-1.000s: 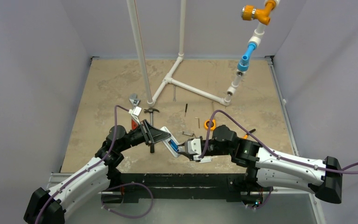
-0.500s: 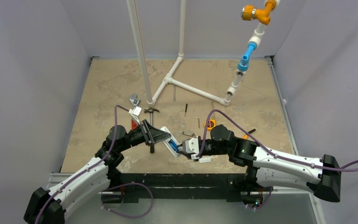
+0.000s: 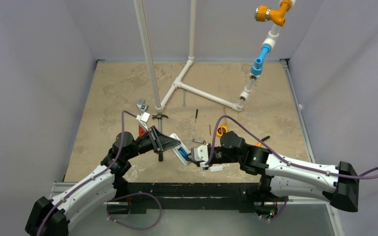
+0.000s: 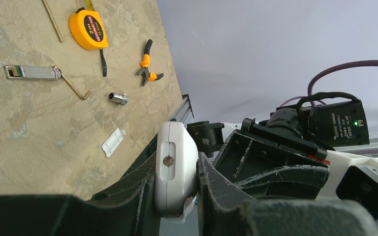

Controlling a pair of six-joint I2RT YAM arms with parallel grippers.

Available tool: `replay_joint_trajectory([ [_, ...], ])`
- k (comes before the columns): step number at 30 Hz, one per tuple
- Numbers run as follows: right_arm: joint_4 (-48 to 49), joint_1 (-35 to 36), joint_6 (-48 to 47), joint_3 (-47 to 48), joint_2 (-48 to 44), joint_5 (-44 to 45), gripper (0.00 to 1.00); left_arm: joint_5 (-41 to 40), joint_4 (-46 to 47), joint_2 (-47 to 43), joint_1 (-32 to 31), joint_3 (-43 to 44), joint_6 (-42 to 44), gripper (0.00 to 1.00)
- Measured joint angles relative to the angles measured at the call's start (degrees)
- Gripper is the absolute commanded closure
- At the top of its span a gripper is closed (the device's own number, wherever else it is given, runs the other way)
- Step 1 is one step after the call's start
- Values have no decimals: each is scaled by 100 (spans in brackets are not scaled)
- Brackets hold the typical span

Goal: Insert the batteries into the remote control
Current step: Load the battery into the remote control.

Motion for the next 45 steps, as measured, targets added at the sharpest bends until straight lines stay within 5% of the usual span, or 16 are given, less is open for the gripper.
replay_joint_trajectory([
  [45,46,-76,-4,0,199,-111,93,2,-83,39,7,0,46,100],
])
